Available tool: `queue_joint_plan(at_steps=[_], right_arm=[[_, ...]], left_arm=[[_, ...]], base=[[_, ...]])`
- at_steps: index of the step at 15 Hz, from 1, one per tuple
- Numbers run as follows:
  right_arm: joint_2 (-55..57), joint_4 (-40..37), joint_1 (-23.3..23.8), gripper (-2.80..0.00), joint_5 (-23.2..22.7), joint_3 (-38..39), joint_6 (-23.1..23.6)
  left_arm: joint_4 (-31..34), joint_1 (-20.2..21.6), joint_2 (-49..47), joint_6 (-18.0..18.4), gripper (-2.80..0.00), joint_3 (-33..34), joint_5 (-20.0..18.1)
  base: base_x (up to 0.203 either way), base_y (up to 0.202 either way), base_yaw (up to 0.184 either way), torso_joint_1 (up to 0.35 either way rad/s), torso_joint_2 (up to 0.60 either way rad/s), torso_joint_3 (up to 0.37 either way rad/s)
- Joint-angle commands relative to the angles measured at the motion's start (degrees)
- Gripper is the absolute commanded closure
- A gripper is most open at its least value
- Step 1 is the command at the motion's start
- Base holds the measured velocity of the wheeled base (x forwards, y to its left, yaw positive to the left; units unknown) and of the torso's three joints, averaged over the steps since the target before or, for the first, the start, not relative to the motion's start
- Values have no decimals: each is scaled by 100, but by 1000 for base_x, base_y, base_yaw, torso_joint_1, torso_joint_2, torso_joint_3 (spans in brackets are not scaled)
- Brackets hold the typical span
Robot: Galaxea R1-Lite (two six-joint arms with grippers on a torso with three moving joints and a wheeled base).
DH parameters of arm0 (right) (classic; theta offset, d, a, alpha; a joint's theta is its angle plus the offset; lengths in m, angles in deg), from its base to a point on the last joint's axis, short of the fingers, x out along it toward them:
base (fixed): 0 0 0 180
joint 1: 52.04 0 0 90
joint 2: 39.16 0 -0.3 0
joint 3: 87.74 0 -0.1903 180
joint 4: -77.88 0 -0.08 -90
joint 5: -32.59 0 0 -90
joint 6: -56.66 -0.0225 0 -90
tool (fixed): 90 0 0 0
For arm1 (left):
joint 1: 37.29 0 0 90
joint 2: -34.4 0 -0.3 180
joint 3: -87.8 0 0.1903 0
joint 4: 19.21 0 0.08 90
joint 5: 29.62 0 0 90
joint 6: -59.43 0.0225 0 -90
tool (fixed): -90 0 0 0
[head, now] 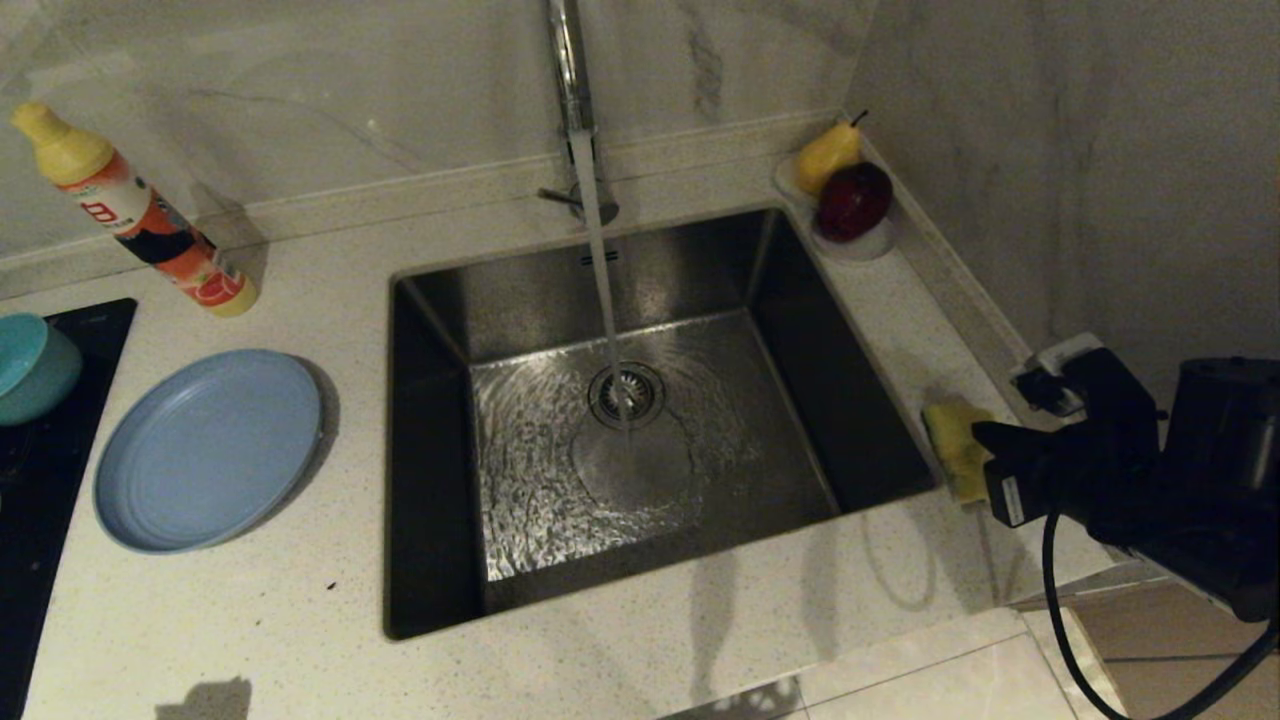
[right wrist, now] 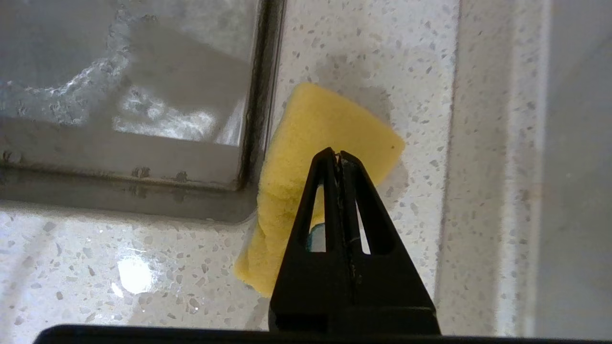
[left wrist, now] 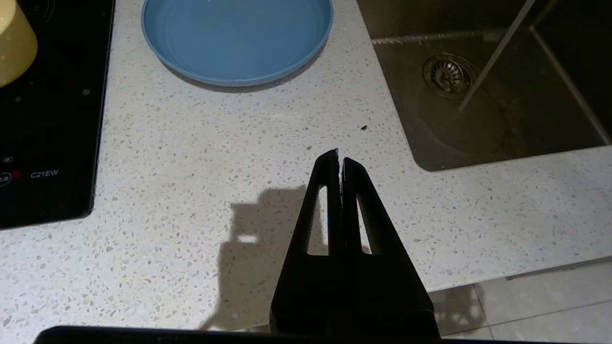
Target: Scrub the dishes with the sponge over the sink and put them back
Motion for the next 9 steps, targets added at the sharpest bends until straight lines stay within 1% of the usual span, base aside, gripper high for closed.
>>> queue_joint_plan(at_steps=[1,6,9], right_arm=[[-96,25,-7,0,4,-1,18],[-701,14,-34,0,-84,89,-3],[-1503,-137,-176,0,-413,359,-10]], left_arm=[[-4,0,-9,-4,0,229,2],[-4,-4,-9,-4,0,229,2],[-4,0,-9,-4,0,229,2]], base=[[0,0,0,0,0,0],[0,0,0,0,0,0],[0,0,0,0,0,0]])
